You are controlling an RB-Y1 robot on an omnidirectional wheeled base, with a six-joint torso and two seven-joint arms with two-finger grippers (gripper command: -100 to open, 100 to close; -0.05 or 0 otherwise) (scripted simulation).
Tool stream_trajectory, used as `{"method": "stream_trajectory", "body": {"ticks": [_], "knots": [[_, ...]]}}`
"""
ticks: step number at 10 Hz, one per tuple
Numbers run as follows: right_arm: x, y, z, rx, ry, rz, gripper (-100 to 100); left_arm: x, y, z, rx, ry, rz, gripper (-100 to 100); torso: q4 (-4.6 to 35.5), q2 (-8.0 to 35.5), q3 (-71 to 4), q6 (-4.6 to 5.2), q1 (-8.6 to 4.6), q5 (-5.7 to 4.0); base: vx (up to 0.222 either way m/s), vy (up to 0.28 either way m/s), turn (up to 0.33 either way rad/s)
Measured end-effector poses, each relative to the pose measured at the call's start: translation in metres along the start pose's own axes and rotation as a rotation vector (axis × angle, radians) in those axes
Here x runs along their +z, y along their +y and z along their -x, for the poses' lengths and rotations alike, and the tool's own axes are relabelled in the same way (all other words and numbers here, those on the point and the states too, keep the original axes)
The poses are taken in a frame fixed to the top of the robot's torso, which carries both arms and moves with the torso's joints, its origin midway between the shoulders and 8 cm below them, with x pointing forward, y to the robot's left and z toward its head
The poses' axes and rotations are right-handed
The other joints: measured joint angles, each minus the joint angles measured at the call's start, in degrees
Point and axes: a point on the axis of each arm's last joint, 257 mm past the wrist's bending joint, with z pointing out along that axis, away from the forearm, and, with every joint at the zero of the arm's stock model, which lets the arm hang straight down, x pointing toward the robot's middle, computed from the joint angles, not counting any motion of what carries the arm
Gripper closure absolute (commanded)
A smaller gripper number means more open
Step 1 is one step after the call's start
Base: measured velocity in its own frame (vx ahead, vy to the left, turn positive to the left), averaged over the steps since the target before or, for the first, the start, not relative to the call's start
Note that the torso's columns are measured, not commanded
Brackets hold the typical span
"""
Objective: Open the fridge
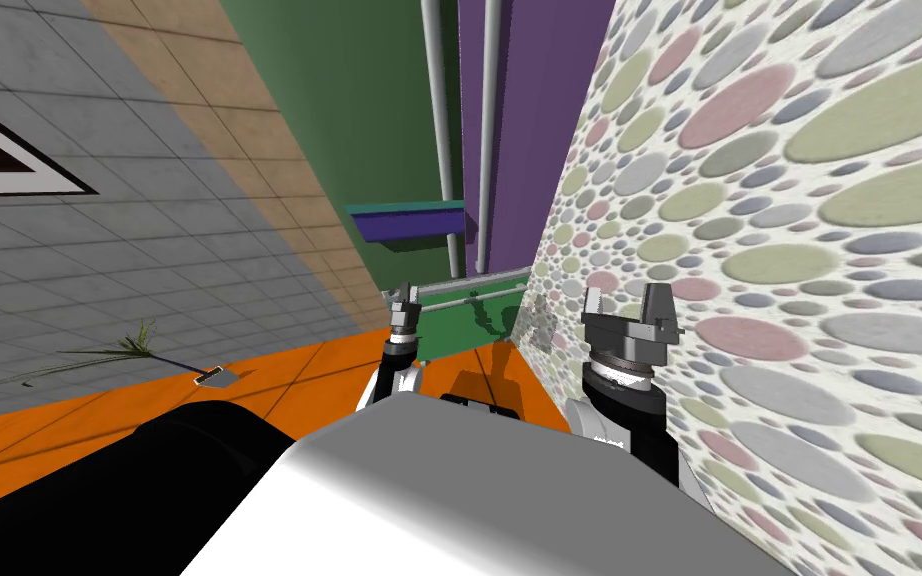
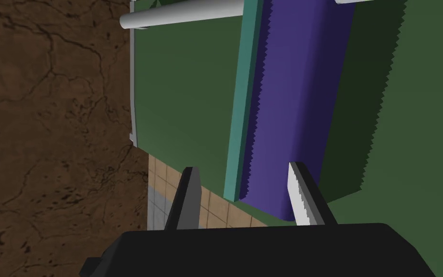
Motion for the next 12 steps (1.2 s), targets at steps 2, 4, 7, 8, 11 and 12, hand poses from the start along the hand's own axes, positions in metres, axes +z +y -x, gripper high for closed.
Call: {"method": "stream_trajectory", "body": {"ticks": [2, 4, 7, 8, 11, 12], "knots": [[0.000, 0.000, 0.000, 0.000, 0.000, 0.000, 0, 0.000, 0.000, 0.000, 0.000, 0.000, 0.000, -100, 8.46, 8.46, -16.92, 0.00, 0.00, 0.00, 0.010, -0.002, 0.006], [0.000, 0.000, 0.000, 0.000, 0.000, -0.001, 0, -0.004, 0.006, -0.004, 0.016, 0.049, 0.008, -100, 10.89, 10.84, -22.03, 0.00, 0.00, 0.00, 0.040, -0.013, 0.017], [0.000, 0.000, 0.000, 0.000, 0.000, -0.001, 0, -0.015, 0.022, -0.008, 0.035, 0.114, 0.029, -100, 11.12, 11.06, -22.34, 0.00, 0.01, 0.00, 0.069, -0.013, 0.029], [0.000, 0.000, 0.000, 0.000, 0.000, -0.001, 0, -0.019, 0.030, -0.008, 0.039, 0.128, 0.039, -100, 11.12, 11.07, -22.33, 0.00, -0.02, 0.00, 0.095, -0.030, 0.032], [0.000, 0.000, 0.000, 0.000, 0.000, -0.001, 0, -0.034, 0.051, -0.002, 0.043, 0.148, 0.072, -100, 11.14, 11.11, -22.31, 0.00, -0.01, 0.00, 0.110, -0.030, 0.035], [0.000, 0.000, 0.000, 0.000, 0.000, -0.001, 0, -0.039, 0.058, 0.001, 0.043, 0.150, 0.082, -100, 11.13, 11.07, -22.33, 0.00, 0.00, 0.00, 0.128, -0.022, 0.047]]}}
